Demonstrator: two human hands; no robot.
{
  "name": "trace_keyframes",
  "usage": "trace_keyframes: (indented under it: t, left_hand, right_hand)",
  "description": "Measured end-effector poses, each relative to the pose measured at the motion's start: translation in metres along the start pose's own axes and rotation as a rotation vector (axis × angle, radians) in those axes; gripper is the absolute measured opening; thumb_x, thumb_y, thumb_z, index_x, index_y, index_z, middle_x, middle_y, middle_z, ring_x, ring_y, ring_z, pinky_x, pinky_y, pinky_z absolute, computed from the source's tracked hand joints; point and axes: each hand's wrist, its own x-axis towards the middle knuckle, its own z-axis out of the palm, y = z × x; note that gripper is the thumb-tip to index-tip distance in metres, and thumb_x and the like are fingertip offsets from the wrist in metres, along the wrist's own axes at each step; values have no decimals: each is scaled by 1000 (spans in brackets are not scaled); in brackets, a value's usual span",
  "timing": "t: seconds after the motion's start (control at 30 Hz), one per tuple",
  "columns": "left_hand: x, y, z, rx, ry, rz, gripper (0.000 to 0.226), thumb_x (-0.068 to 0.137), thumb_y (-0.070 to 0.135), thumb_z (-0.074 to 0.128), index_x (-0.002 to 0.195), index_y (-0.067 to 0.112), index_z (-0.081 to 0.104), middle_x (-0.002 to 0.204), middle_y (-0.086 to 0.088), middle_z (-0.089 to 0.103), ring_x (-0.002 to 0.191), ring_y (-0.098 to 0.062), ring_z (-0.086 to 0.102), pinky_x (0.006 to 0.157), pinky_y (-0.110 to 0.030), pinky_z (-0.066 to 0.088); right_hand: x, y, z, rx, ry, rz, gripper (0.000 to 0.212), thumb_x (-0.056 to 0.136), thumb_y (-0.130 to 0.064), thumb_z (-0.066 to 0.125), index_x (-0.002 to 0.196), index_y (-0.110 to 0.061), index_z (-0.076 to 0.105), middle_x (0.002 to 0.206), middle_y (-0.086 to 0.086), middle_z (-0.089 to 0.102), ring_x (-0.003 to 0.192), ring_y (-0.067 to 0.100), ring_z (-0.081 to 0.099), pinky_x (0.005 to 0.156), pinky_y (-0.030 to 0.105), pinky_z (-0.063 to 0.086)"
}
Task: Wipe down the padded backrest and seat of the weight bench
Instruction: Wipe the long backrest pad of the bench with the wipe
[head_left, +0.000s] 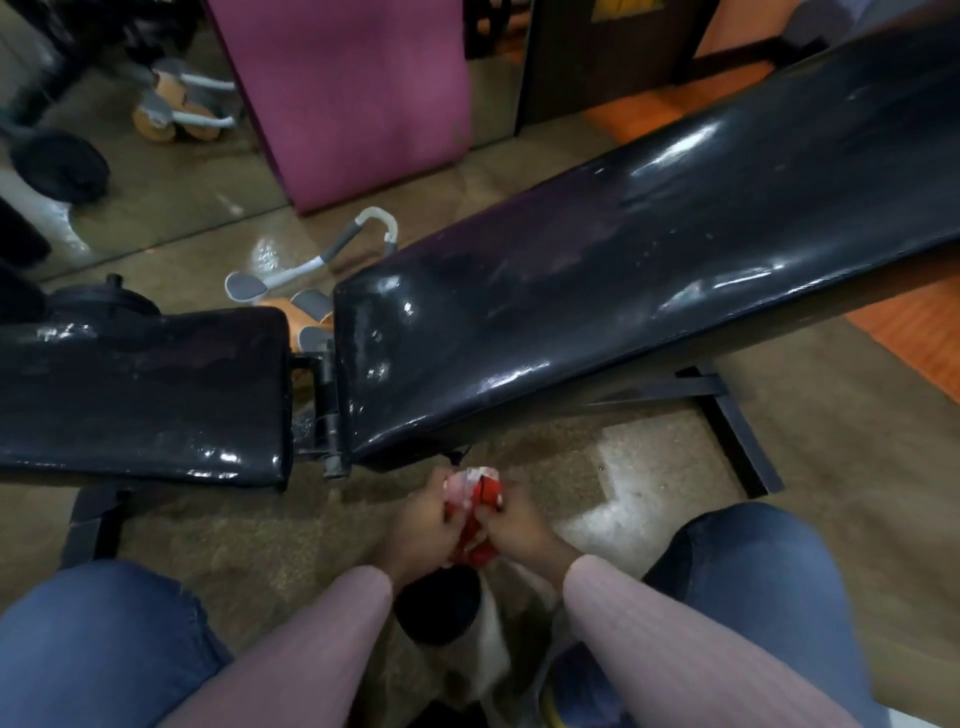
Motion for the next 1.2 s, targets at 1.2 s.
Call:
trace_keyframes:
  t: [1.2]
  left_hand:
    - [146,507,24,389,369,893,61,93,46,33,135,5,49,145,-18,42,134,-33,39,104,-54,31]
  right_hand:
    - [-59,-212,-538,-712,1235,-166,61,89,-26,59,143,-29,30,147,3,34,136,25,31,108,44,34]
